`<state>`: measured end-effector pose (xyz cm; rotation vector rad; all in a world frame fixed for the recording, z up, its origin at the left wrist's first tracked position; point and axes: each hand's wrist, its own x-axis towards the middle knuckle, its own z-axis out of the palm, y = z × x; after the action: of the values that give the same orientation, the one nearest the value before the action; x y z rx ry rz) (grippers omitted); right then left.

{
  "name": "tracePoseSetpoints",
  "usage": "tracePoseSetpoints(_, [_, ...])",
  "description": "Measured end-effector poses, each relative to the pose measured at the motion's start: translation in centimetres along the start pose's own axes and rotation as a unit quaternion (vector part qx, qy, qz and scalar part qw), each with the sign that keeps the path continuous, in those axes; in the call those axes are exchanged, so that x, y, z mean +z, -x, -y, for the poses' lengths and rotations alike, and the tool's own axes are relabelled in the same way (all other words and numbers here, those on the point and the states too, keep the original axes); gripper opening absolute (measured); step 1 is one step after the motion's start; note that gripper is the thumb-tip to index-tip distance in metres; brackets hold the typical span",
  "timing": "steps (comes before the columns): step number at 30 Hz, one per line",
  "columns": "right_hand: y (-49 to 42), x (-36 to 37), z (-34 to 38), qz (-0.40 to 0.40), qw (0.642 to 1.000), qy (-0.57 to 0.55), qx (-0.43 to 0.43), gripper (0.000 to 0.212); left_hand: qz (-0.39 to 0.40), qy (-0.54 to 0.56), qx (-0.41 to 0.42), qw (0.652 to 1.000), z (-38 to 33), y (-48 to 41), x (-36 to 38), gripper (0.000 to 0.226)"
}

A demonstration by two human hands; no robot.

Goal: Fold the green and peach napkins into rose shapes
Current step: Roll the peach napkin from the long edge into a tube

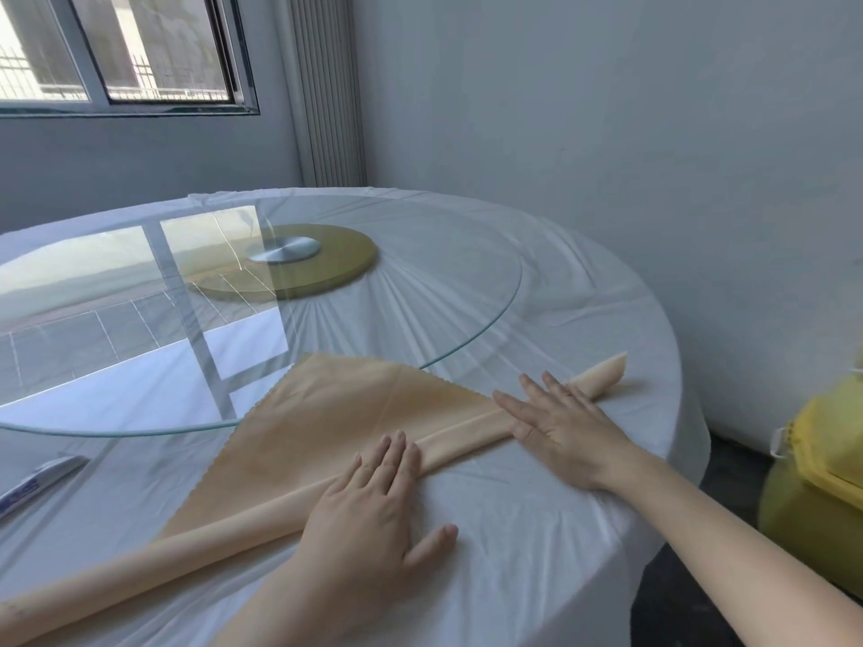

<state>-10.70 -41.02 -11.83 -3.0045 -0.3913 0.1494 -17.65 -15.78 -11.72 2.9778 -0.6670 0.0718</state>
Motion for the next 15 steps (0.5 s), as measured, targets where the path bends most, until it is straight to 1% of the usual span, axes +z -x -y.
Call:
tracePoseSetpoints(1, [0.0, -0.2, -0.4, 0.003, 1.000, -0.005, 0.007, 0.048, -0.014, -0.002, -0.002, 1.000, 0.0, -0.1, -0.1, 0.111])
tracePoseSetpoints(2, [0.0, -0.3, -0.8, 0.004, 1.000, -0.010, 0.014, 0.047, -0.011, -0.025, 0.000, 1.000, 0.2, -0.1, -0.1, 0.105])
tracePoseSetpoints(4, [0.0, -0.6, -1.6, 0.002, 1.000, -0.010, 0.025, 0.049, 0.022, -0.018, -0.015, 0.999, 0.5, 0.0, 0.3, 0.089])
tracePoseSetpoints(5, [-0.1, -0.7, -1.9, 0.001, 1.000, -0.010, 0.029, 0.050, 0.028, -0.014, -0.015, 0.999, 0.6, -0.1, 0.6, 0.085])
tracePoseSetpoints(6, [-0.1, -0.7, -2.1, -0.001, 0.999, -0.011, 0.033, 0.051, 0.035, -0.016, -0.016, 0.999, 0.7, -0.2, 0.8, 0.084])
tracePoseSetpoints(11, [-0.6, -0.4, -3.1, -0.012, 0.999, 0.006, 0.051, 0.058, 0.013, -0.037, -0.019, 0.999, 1.0, -0.2, 1.1, 0.083])
tracePoseSetpoints(15, [-0.6, -0.6, -4.2, -0.018, 0.995, 0.010, 0.099, 0.063, 0.021, -0.040, -0.013, 0.999, 0.8, -0.2, 1.1, 0.083])
